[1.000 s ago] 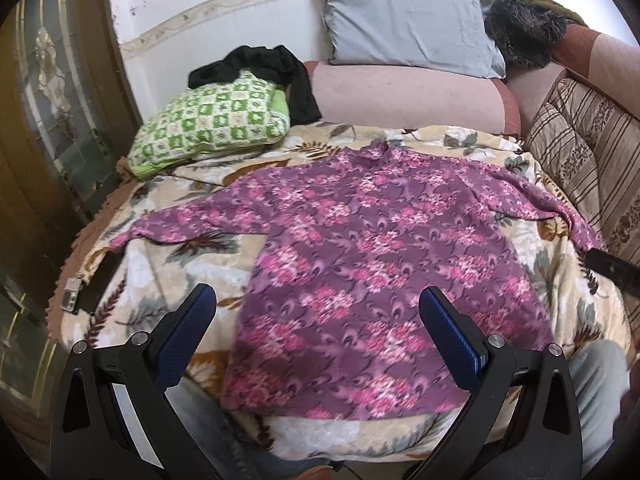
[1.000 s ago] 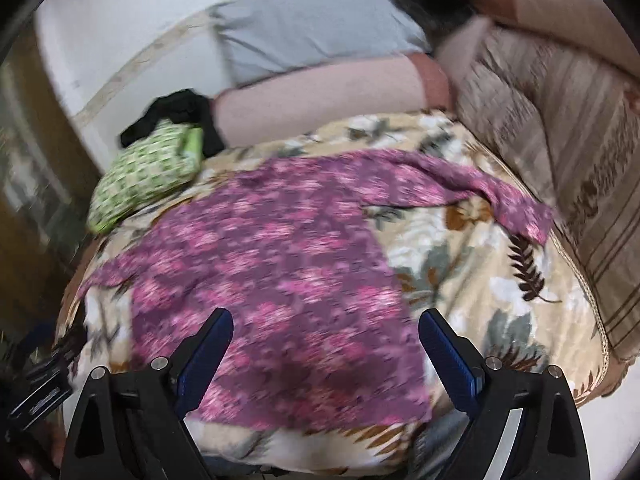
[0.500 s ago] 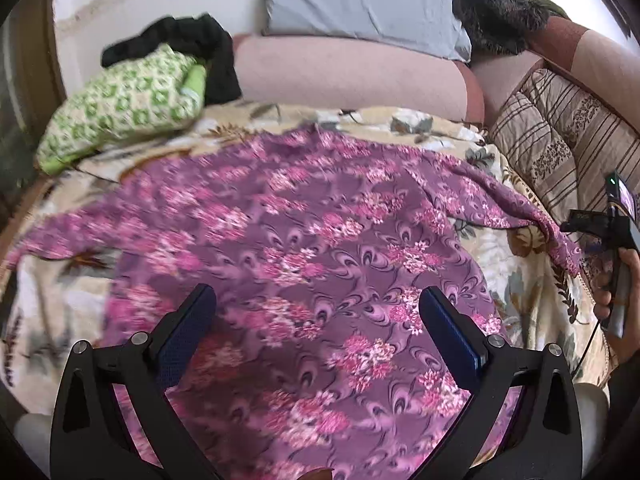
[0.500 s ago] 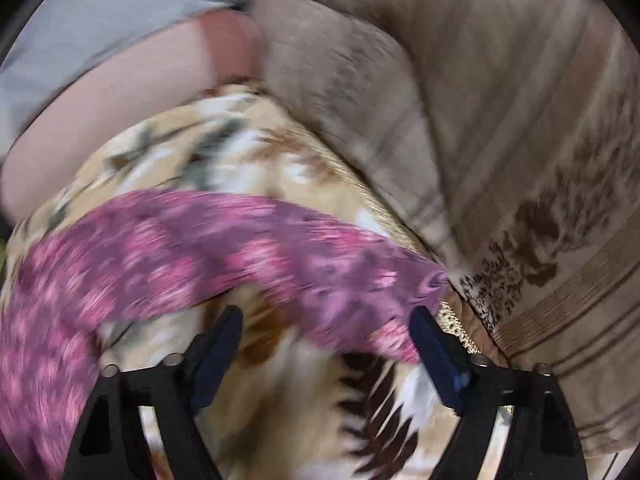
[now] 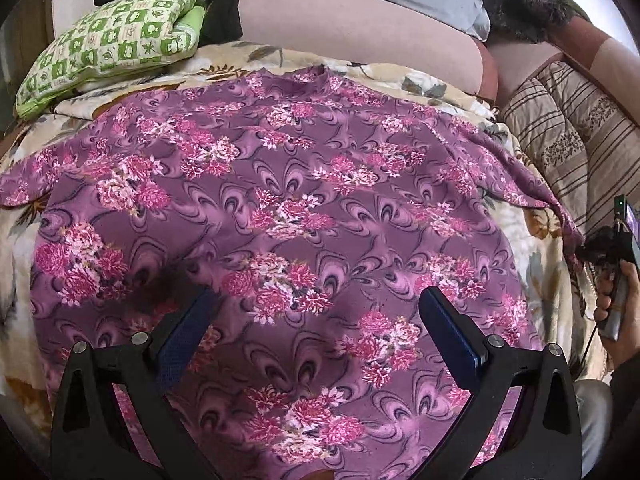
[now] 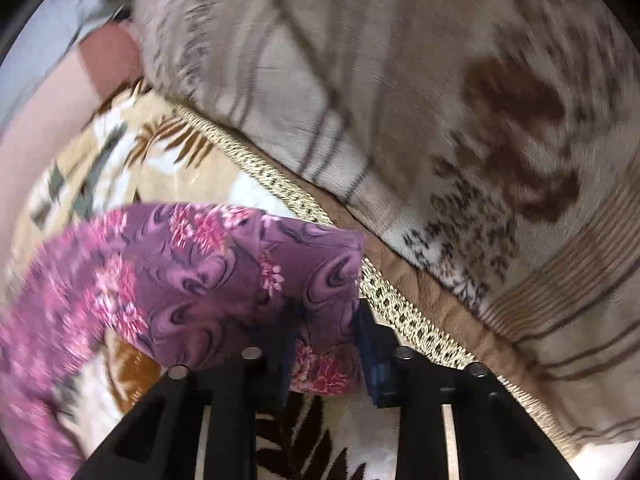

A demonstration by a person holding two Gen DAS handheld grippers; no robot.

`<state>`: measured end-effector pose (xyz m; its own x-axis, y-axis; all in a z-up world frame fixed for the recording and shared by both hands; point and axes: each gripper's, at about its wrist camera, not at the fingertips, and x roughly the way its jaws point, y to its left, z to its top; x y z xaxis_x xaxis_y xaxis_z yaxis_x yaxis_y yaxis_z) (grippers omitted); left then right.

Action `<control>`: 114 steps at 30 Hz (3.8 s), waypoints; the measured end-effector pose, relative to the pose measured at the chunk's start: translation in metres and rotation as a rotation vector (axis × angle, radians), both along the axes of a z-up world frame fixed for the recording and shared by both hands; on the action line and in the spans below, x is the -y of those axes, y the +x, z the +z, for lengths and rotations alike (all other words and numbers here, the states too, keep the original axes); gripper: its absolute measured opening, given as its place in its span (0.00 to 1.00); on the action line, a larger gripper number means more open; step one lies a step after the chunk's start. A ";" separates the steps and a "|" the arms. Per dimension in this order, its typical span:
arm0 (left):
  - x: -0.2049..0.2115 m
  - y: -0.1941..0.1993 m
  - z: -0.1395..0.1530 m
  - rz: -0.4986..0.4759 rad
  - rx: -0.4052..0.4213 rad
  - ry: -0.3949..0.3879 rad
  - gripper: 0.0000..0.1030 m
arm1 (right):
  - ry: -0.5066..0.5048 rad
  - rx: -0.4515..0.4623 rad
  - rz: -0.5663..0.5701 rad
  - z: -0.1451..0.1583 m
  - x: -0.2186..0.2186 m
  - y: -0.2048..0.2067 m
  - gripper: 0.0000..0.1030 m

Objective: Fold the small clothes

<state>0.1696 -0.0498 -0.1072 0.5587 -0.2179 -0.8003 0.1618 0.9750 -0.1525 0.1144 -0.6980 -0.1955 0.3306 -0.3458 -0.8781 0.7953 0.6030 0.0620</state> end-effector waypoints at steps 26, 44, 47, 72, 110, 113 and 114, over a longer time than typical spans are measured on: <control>-0.140 0.045 0.046 0.120 -0.044 -0.381 0.99 | 0.185 0.289 0.972 -0.103 0.032 -0.337 0.05; -0.038 0.028 -0.004 -0.124 -0.215 -0.193 0.78 | 0.363 0.309 0.761 0.011 0.230 -0.459 0.72; -0.017 0.027 -0.031 -0.171 -0.327 -0.134 0.32 | 0.362 0.314 0.782 0.037 0.226 -0.414 0.83; -0.050 0.050 -0.045 -0.009 -0.291 -0.237 0.69 | 0.151 -0.196 0.800 -0.048 0.137 -0.221 0.03; -0.090 0.001 -0.039 0.101 -0.331 -0.198 0.36 | 0.069 0.042 0.851 -0.011 0.239 -0.323 0.62; -0.092 0.003 -0.042 0.116 -0.314 -0.229 0.36 | 0.040 0.013 0.894 -0.029 0.254 -0.293 0.47; -0.092 0.003 -0.042 0.118 -0.306 -0.241 0.36 | 0.065 0.039 0.923 -0.032 0.255 -0.284 0.46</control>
